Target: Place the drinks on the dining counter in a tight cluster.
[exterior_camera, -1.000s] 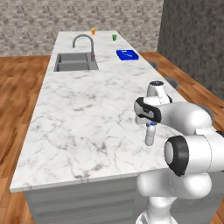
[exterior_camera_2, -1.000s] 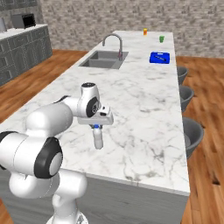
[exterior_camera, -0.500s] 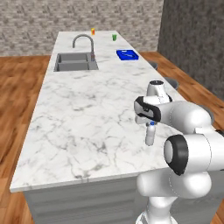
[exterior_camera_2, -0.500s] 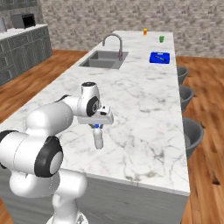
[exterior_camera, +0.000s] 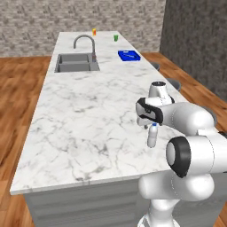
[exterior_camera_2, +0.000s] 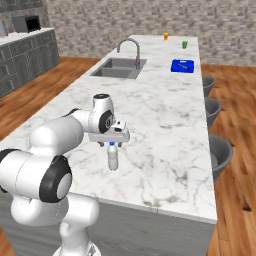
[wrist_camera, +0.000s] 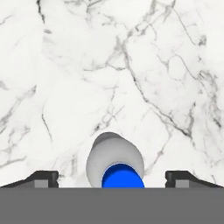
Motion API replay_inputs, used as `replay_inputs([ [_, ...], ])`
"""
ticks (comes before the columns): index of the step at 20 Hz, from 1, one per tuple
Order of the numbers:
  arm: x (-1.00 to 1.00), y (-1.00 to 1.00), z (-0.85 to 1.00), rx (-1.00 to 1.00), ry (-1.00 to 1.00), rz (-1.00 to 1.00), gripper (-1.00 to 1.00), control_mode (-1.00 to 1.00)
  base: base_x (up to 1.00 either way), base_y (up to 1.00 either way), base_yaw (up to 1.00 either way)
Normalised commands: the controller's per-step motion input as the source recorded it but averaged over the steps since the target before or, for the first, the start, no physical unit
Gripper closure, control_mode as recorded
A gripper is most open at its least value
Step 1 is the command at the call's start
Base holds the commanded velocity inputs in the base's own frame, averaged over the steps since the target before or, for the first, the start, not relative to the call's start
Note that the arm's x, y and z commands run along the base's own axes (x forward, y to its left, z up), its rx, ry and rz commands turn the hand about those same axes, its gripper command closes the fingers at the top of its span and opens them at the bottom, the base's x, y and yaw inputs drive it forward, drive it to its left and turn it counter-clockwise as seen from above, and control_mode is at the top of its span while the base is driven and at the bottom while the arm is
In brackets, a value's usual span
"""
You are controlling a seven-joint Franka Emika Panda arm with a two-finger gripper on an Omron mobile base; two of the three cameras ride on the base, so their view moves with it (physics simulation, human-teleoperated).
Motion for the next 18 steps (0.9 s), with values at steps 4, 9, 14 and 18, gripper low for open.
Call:
replay_inputs([
  [4,0.0,0.0,0.0,0.0,0.0,0.0,-1.0,-1.0,0.0,0.0,0.0],
  [9,-0.13,-0.01,0.14,0.0,-0.02,0.0,-1.0,-1.0,0.0,0.0,0.0],
  [14,-0.76,-0.01,0.42,0.02,-0.05,0.0,-1.0,-1.0,0.0,0.0,0.0],
  [18,-0.86,0.0,0.46,0.02,-0.05,0.0,-1.0,-1.0,0.0,0.0,0.0],
])
